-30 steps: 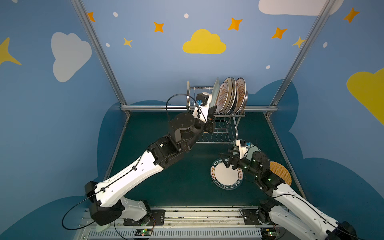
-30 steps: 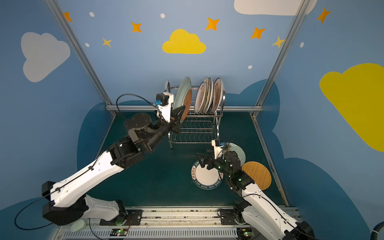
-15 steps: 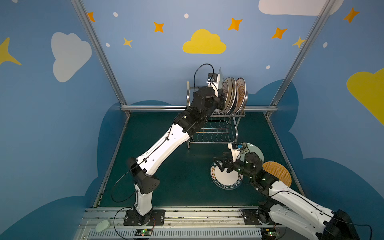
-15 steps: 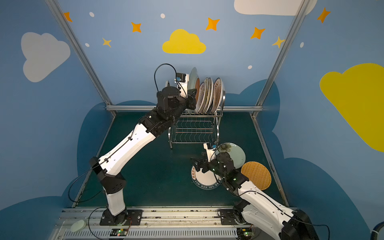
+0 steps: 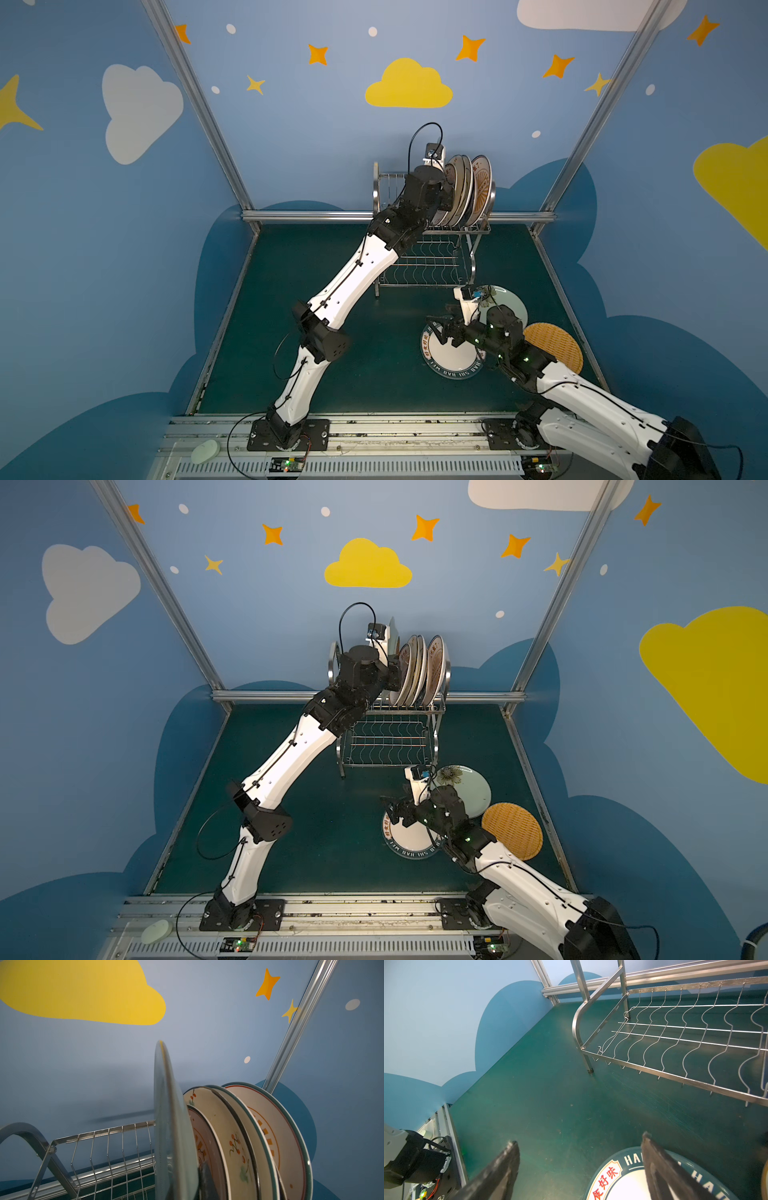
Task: Load plates into a dish rack
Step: Place the plate on the dish rack.
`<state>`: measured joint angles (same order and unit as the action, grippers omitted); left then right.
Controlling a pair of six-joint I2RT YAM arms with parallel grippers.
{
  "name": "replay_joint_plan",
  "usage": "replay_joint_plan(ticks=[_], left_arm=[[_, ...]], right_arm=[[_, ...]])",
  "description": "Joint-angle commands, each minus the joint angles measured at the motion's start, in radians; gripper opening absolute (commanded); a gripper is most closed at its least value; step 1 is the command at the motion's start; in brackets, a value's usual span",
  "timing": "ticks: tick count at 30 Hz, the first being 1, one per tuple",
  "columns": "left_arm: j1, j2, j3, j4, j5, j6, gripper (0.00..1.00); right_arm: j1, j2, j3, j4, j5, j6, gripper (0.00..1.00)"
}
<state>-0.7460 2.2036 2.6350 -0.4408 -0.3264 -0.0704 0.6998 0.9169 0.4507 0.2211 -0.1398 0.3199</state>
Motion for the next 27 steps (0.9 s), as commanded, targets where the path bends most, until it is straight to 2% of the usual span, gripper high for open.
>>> replay_joint_plan(ticks=[1, 27], left_arm=[[0.01, -0.024, 0.058, 0.102, -0.024, 0.012, 0.04], [0.018, 0.049, 0.044, 0.072, -0.123, 0.006, 0.04]], right_arm=[[0.007, 0.01, 0.026, -0.001, 0.011, -0.013, 0.9], [0.01, 0.048, 0.046, -0.017, 0.009, -0.012, 0.9]])
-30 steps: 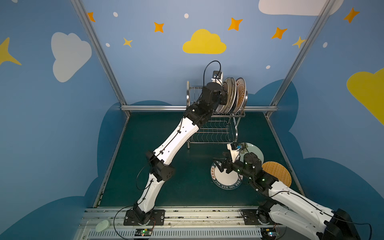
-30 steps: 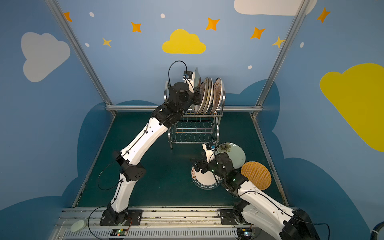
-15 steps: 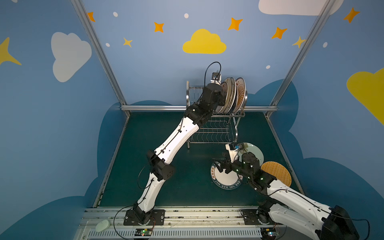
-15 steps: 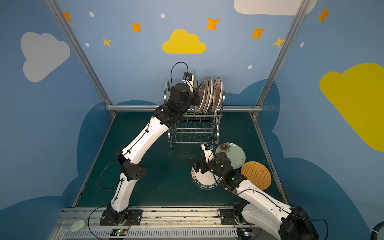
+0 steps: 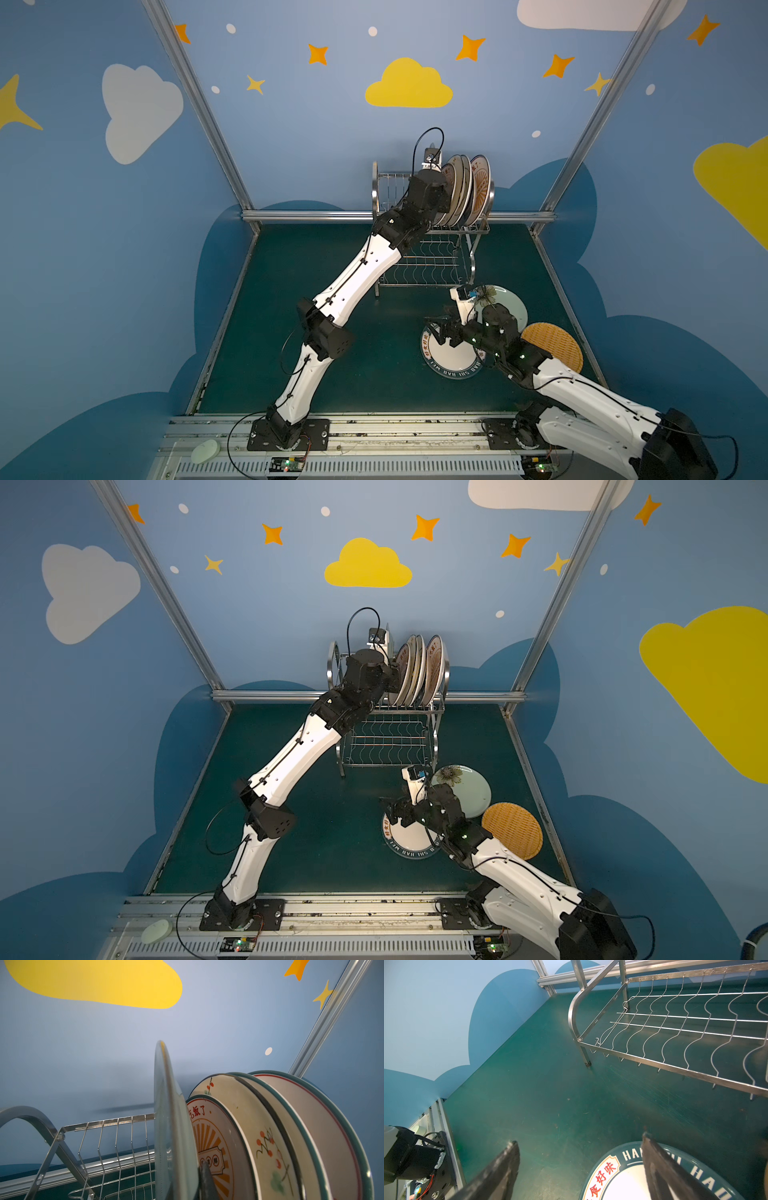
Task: Load plates into a dish rack
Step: Place the plate on the dish rack.
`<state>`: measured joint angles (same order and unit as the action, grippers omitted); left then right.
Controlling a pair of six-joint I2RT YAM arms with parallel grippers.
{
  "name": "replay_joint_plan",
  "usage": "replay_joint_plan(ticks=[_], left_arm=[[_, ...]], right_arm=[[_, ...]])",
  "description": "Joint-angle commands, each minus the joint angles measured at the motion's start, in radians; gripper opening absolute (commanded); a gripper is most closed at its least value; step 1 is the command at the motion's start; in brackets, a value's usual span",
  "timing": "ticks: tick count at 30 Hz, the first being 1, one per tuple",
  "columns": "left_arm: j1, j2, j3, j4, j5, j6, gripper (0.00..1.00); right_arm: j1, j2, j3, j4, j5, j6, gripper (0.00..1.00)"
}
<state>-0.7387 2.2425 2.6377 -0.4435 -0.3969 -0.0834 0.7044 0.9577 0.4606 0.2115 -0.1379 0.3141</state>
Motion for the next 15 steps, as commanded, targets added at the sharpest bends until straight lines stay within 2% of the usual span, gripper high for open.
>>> replay_joint_plan(ticks=[1, 5, 15], left_arm=[[0.01, 0.012, 0.041, 0.075, -0.053, 0.023, 0.04], [0.002, 0.017, 0.041, 0.078, -0.064, 0.04, 0.15], [-0.036, 0.046, 0.045, 0.131, -0.174, 0.121, 0.12]], right_arm=[[0.006, 0.009, 0.037, -0.01, 0.006, -0.006, 0.9], [0.006, 0.009, 0.039, -0.014, 0.009, -0.007, 0.9], [0.006, 0.023, 0.047, -0.019, 0.006, -0.005, 0.9]])
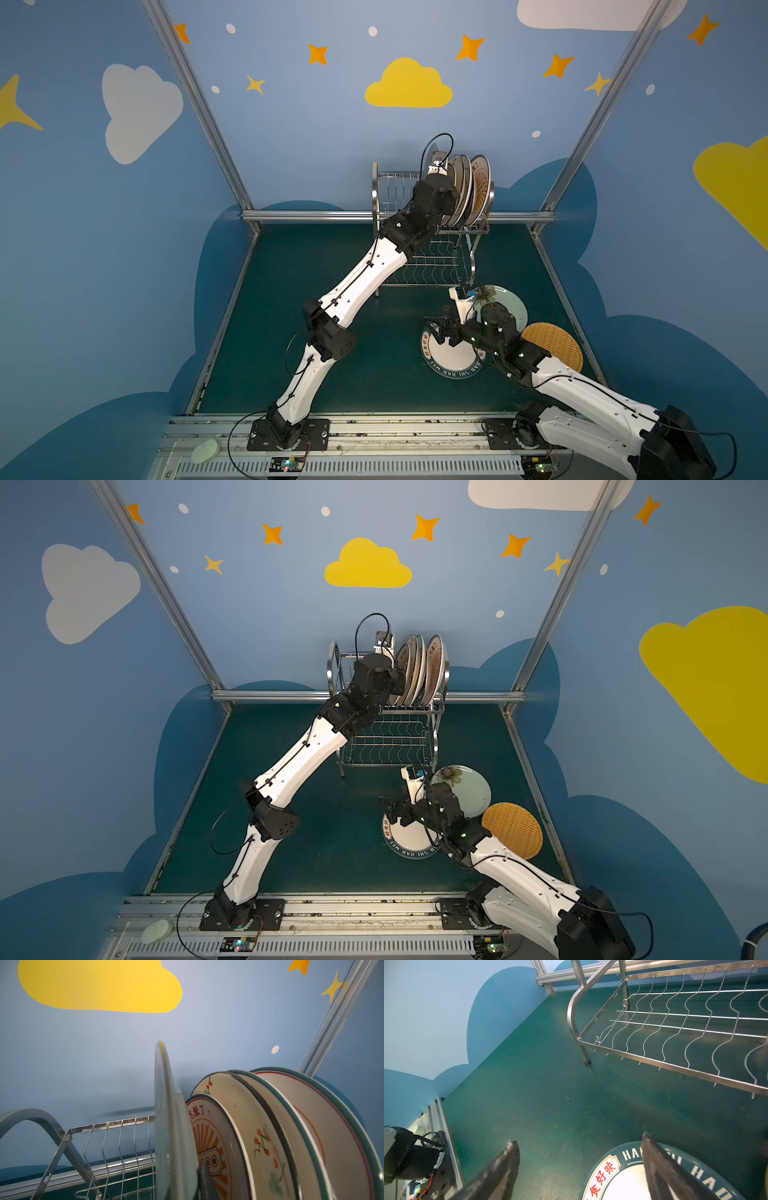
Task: Load plates into a dish rack
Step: Place the plate on the dish rack.
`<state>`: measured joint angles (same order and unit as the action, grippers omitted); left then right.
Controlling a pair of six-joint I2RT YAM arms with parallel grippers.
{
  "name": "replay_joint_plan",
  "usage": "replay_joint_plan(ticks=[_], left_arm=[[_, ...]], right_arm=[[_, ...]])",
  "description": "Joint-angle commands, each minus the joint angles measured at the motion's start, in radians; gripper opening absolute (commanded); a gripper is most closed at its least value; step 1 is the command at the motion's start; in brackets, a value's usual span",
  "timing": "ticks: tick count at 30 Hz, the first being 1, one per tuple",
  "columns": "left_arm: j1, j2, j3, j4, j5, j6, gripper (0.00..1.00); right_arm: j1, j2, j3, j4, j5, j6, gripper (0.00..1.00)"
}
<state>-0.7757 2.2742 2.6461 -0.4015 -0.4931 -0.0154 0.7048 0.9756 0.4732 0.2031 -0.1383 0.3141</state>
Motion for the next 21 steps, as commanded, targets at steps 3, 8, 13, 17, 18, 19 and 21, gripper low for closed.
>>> replay_joint_plan(ticks=[3, 8, 13, 17, 18, 19, 21], left_arm=[[-0.009, 0.022, 0.035, 0.107, -0.115, 0.072, 0.12], [-0.011, 0.033, 0.037, 0.106, -0.113, 0.069, 0.14], [-0.011, 0.036, 0.037, 0.099, -0.101, 0.065, 0.25], [-0.011, 0.036, 0.038, 0.098, -0.091, 0.061, 0.28], [-0.011, 0.036, 0.038, 0.098, -0.089, 0.06, 0.3], [-0.01, 0.037, 0.037, 0.098, -0.087, 0.061, 0.3], [-0.011, 0.038, 0.037, 0.096, -0.088, 0.06, 0.29]], right_arm=[[0.006, 0.01, 0.036, -0.011, 0.008, -0.003, 0.89], [0.006, 0.02, 0.042, -0.017, 0.006, -0.003, 0.9], [0.007, 0.021, 0.044, -0.022, 0.009, -0.003, 0.9], [0.007, 0.023, 0.047, -0.024, 0.012, -0.003, 0.9], [0.007, 0.023, 0.047, -0.024, 0.012, -0.002, 0.9], [0.006, 0.023, 0.048, -0.024, 0.012, -0.002, 0.89], [0.007, 0.022, 0.048, -0.026, 0.014, -0.001, 0.9]])
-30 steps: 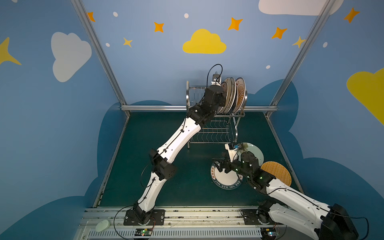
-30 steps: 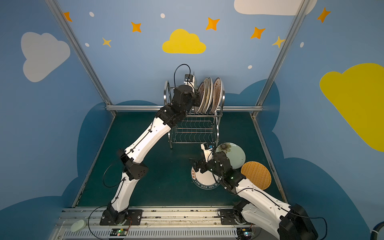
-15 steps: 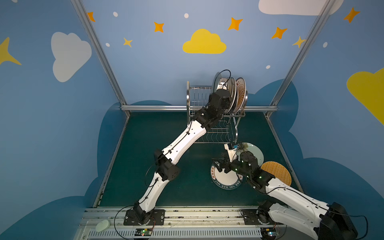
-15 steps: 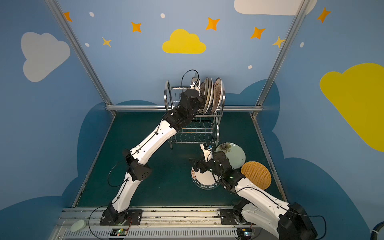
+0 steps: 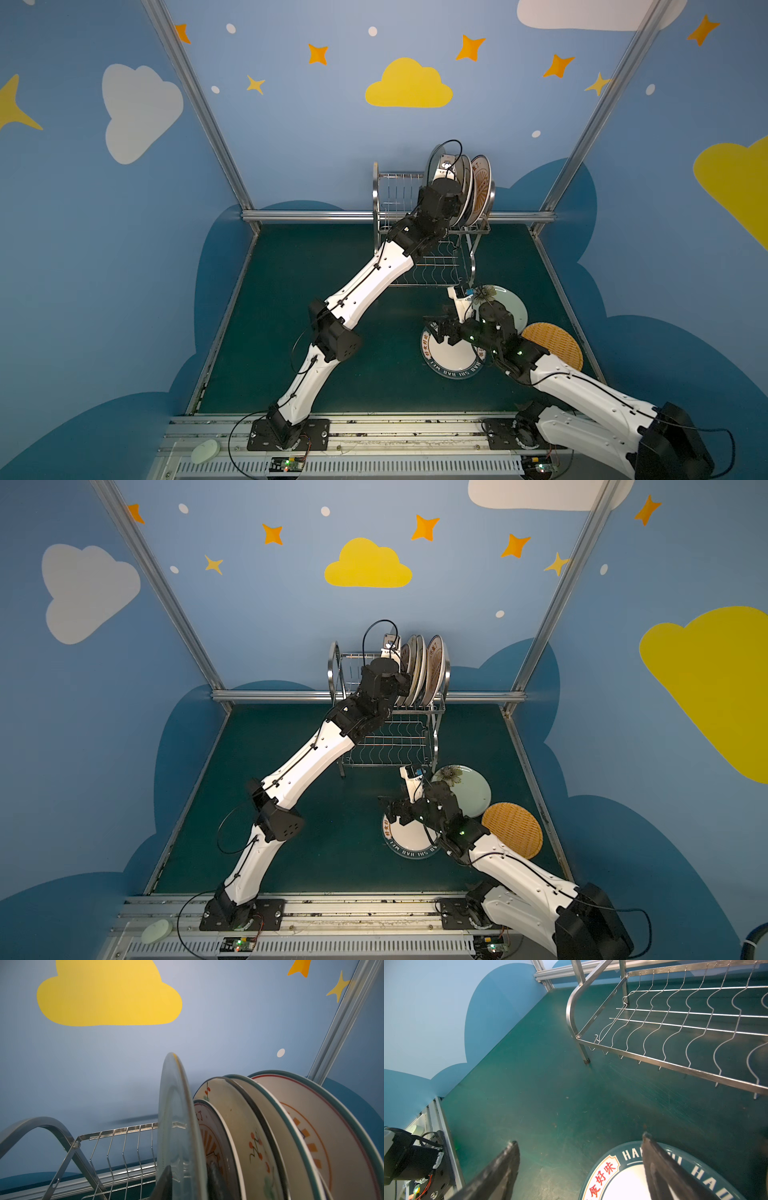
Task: Load plates into a dish rack
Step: Place the plate on the dish rack.
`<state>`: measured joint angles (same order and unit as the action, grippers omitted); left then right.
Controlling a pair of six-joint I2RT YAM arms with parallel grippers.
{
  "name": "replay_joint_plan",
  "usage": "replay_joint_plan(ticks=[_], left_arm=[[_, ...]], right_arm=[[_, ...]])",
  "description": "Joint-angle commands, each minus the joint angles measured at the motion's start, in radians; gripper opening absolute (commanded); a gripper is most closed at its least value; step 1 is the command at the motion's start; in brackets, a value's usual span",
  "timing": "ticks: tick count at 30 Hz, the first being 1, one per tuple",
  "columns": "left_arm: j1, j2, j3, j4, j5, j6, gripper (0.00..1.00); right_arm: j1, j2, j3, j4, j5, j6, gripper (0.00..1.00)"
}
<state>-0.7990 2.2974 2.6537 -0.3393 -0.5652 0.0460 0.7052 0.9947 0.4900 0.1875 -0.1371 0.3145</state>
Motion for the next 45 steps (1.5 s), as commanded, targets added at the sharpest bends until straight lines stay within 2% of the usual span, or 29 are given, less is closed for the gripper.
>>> replay_joint_plan(ticks=[1, 14, 27, 45], left_arm=[[0.012, 0.014, 0.029, 0.034, -0.016, -0.001, 0.29], [0.011, -0.003, 0.054, 0.025, 0.014, -0.024, 0.45], [0.012, -0.031, 0.098, 0.01, 0.06, -0.062, 0.47], [0.036, -0.125, 0.14, -0.022, 0.24, -0.216, 0.47]], right_arm=[[0.006, 0.002, 0.03, -0.012, 0.013, -0.002, 0.9], [0.007, 0.005, 0.036, -0.016, 0.017, -0.002, 0.89], [0.007, 0.003, 0.038, -0.026, 0.019, -0.005, 0.89], [0.007, -0.005, 0.038, -0.031, 0.02, -0.009, 0.89]])
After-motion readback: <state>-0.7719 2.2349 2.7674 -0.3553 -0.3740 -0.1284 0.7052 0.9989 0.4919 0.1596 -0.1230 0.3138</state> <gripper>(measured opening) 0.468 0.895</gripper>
